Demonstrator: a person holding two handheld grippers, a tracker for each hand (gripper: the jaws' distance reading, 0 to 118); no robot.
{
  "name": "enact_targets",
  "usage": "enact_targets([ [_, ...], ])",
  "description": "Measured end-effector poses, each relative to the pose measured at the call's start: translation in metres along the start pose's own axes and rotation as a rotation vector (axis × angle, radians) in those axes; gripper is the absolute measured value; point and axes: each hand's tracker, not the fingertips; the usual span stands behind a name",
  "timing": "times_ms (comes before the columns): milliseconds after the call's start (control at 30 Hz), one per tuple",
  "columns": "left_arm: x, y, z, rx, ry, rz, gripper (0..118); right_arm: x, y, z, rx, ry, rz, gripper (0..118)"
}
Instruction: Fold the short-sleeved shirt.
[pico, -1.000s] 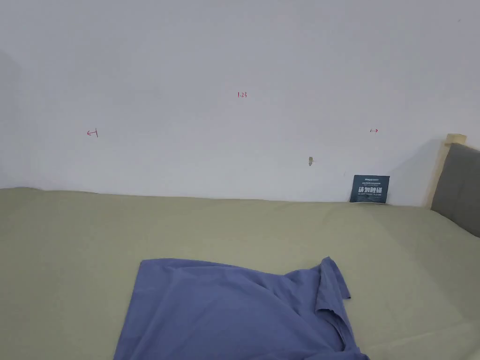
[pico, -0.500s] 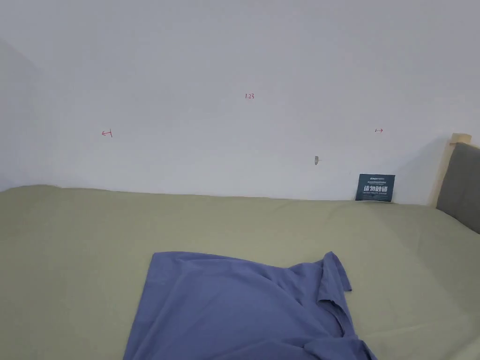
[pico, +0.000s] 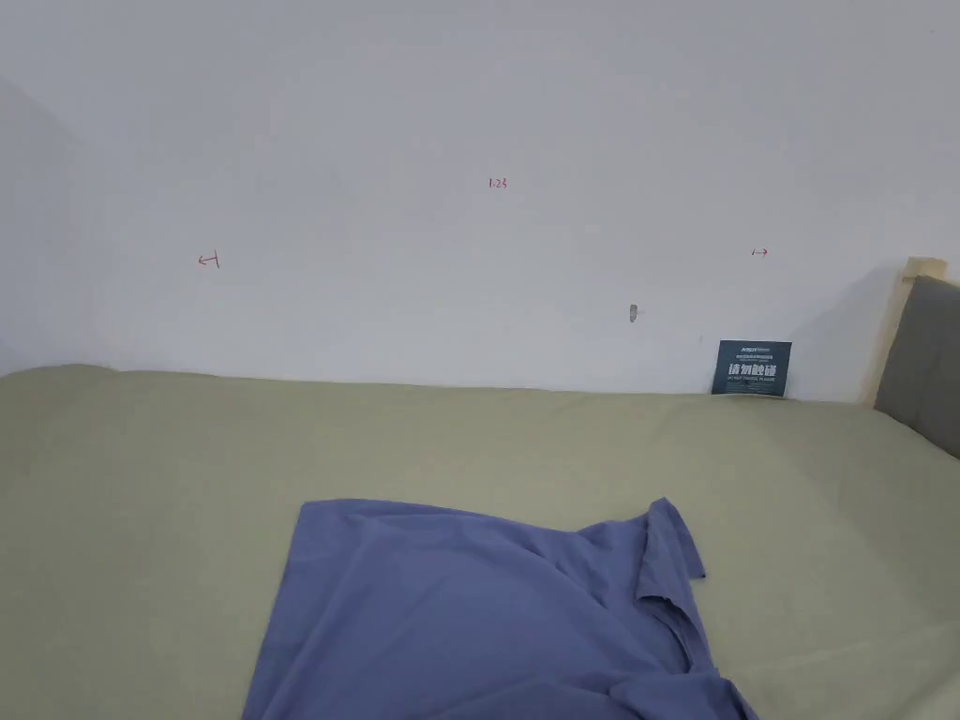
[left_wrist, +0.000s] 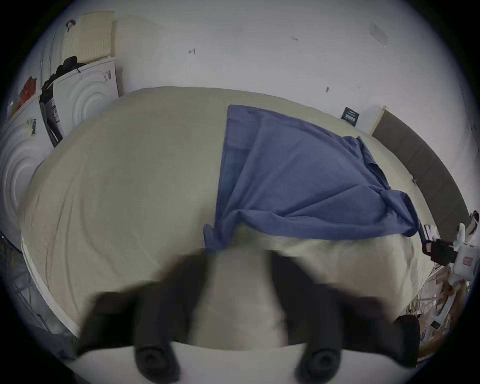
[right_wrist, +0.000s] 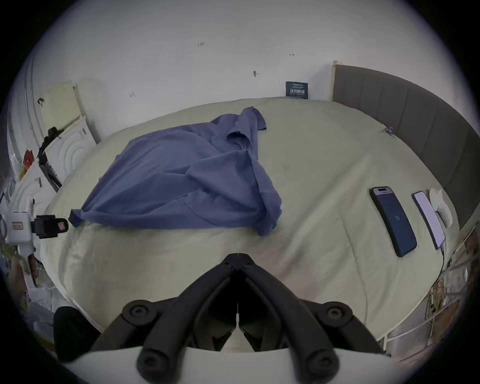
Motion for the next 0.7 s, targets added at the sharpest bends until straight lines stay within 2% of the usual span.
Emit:
enact_targets([
  [33,-0.003,0.001,-0.005,0.014,-0.027,0.013,100,0.000,0.000,0.000,0.001,0.002,-0.002,0],
  [100,-0.004,0.008,-0.015,0.025,-0.033,0.008,99,0.000,0.005,-0.001,0.007,0.006,0.002,0],
  [167,-0.004,0.013,-0.025,0.014,0.024,-0.028,96,0.001,0.011,-0.003,0.023,0.012,0.014,0],
  [200,-0.006,0.016,-0.029,0.016,0.025,-0.037,87,0.000,0.018,-0.004,0.031,0.014,0.024,0],
  [233,-0.007,0.018,-0.031,0.019,0.029,-0.044,60,0.000,0.023,-0.007,0.038,0.014,0.036,0],
  [267,-0.009,0.020,-0.035,0.017,0.027,-0.049,28,0.001,0.030,-0.013,0.042,0.007,0.045,0],
  [300,-0.012,0.022,-0.039,0.005,0.019,-0.047,12,0.003,0.037,-0.020,0.044,0.001,0.053,1],
  [333,-0.013,0.022,-0.038,0.013,0.010,-0.041,12,0.004,0.046,-0.027,0.038,-0.006,0.065,9],
  [367,-0.014,0.024,-0.038,0.014,-0.006,-0.043,10,0.007,0.054,-0.036,0.014,-0.024,0.091,36],
  [433,-0.014,0.025,-0.036,0.029,-0.012,-0.061,5,0.009,0.068,-0.057,-0.049,-0.075,0.127,115],
  [467,-0.014,0.025,-0.035,0.032,-0.016,-0.069,5,0.011,0.073,-0.067,-0.086,-0.064,0.137,117],
  [533,-0.014,0.025,-0.034,0.032,-0.019,-0.078,5,0.014,0.081,-0.076,-0.058,-0.056,0.139,105],
  [633,-0.014,0.024,-0.034,0.033,-0.023,-0.080,5,0.017,0.083,-0.088,-0.081,-0.122,0.173,101],
  [700,-0.016,0.023,-0.036,0.036,-0.027,-0.075,5,0.022,0.084,-0.088,-0.078,-0.097,0.167,98],
])
